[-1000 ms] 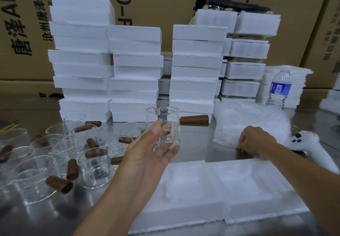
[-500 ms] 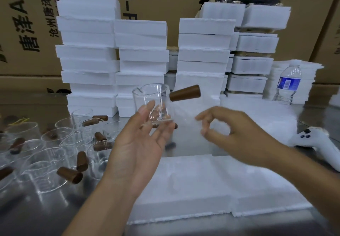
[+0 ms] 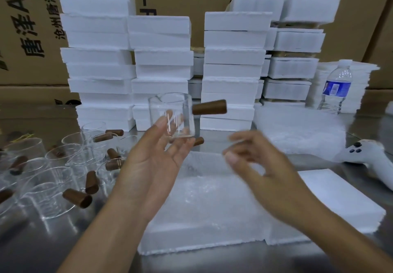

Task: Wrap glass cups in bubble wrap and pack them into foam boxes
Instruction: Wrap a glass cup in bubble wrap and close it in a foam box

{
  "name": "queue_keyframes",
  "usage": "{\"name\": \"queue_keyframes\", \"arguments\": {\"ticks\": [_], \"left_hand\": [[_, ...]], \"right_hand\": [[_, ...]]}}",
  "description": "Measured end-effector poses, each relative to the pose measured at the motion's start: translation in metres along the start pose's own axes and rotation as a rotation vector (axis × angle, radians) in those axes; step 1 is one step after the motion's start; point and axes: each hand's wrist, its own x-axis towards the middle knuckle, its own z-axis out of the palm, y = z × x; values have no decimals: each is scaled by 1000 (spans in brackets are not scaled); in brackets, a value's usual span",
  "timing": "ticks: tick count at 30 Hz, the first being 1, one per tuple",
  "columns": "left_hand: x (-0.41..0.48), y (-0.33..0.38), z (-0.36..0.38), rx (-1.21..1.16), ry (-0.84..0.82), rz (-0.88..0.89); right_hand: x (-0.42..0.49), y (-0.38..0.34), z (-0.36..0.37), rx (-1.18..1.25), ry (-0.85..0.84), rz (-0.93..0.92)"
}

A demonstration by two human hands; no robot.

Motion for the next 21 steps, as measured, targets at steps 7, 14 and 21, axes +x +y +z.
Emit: {"name": "queue_keyframes", "arguments": {"ticks": [7,14,21], "left_hand": [[-6,-18,4,455,-124,-9],[-7,-25,3,692,-186,-8],[-7,-35,13,1071,-36,-47]], "right_hand": [[7,16,-22,-82,137,-148],[5,20,-26,-123,-95,-123],[8,42,-41,-263,201,-43]]}}
